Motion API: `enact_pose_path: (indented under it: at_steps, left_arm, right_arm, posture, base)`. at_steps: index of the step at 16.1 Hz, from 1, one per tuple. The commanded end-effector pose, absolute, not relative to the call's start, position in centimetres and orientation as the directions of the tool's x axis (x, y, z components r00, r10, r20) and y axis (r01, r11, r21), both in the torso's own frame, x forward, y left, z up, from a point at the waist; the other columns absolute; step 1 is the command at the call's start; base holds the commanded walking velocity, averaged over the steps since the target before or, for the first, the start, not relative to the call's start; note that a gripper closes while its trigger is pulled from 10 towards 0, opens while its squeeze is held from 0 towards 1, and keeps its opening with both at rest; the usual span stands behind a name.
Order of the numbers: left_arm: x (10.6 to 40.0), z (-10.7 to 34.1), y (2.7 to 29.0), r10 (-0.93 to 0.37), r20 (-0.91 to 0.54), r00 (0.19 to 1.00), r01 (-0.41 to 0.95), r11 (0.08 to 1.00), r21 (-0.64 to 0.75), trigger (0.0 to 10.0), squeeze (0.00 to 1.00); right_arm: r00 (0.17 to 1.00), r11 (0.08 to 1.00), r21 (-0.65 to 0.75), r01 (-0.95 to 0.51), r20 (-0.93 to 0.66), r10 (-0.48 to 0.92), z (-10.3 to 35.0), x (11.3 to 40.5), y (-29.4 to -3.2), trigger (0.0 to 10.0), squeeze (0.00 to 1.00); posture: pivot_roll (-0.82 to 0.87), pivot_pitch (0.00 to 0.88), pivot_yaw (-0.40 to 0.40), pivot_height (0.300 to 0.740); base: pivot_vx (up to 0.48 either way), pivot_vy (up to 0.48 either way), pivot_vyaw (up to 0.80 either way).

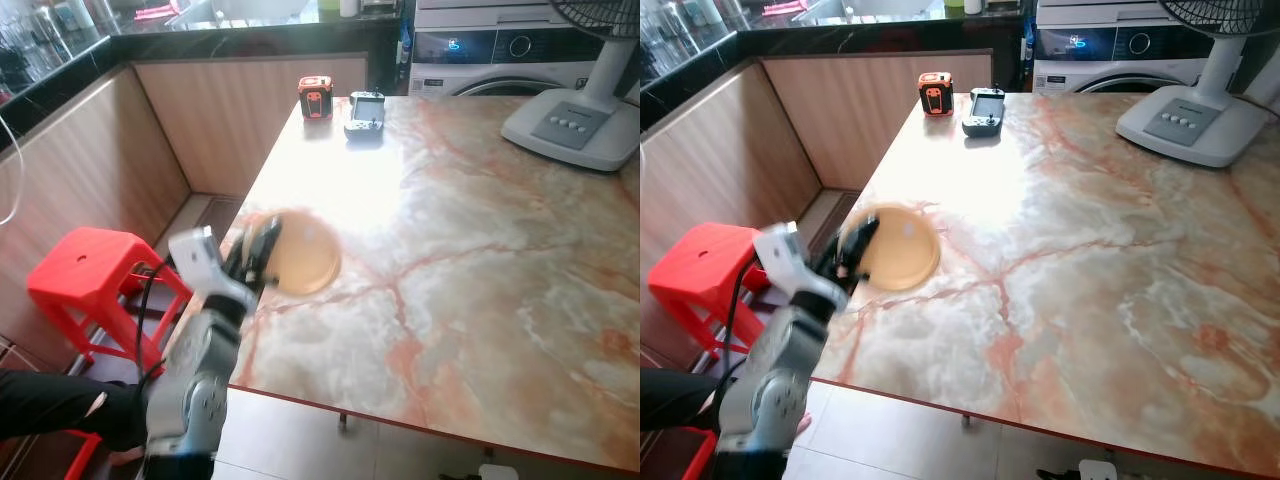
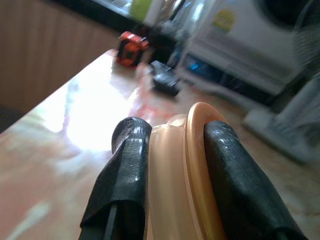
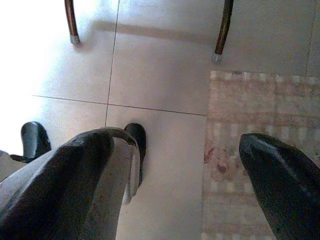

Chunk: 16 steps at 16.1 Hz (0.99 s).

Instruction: Restocking fridge

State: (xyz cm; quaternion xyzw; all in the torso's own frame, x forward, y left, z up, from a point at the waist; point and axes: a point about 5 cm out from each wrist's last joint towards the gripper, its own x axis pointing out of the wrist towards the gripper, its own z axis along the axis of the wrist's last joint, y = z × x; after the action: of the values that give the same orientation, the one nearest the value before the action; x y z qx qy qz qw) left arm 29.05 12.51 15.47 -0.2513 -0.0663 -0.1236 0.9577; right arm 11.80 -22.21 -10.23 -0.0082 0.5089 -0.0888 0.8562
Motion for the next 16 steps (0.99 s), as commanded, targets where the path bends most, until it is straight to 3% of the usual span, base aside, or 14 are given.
enact_pose_path:
  at_steps: [1, 14, 16]
  left_arm:
    - [28.63, 15.15, 11.25, -0.189, 0.191, 0.963, 0.262, 0.815, -0.517, 10.0, 0.00]
    - [29.53, 15.87, 11.67, -0.195, 0.210, 0.958, 0.275, 0.830, -0.485, 10.0, 0.00]
    - [29.53, 15.78, 11.58, -0.197, 0.208, 0.958, 0.276, 0.830, -0.485, 10.0, 0.00]
  right_arm:
    - [0.441, 0.985, -0.081, 0.150, -0.887, -0.140, -10.67, 10.95, -21.31, 10.0, 0.00]
    - [0.457, 0.979, -0.052, 0.199, -0.879, -0.139, -10.69, 11.25, -20.56, 10.0, 0.00]
    - [0.451, 0.979, -0.053, 0.198, -0.881, -0.139, -10.70, 11.26, -20.60, 10.0, 0.00]
  posture:
    - [-0.04, 0.000, 0.131, 0.740]
    - [-0.03, 0.000, 0.149, 0.740]
    - [-0.04, 0.000, 0.148, 0.740]
  base:
    - [0.000, 0.000, 0.00]
    - [0.000, 0.240, 0.00]
    - [0.000, 0.257, -0.61]
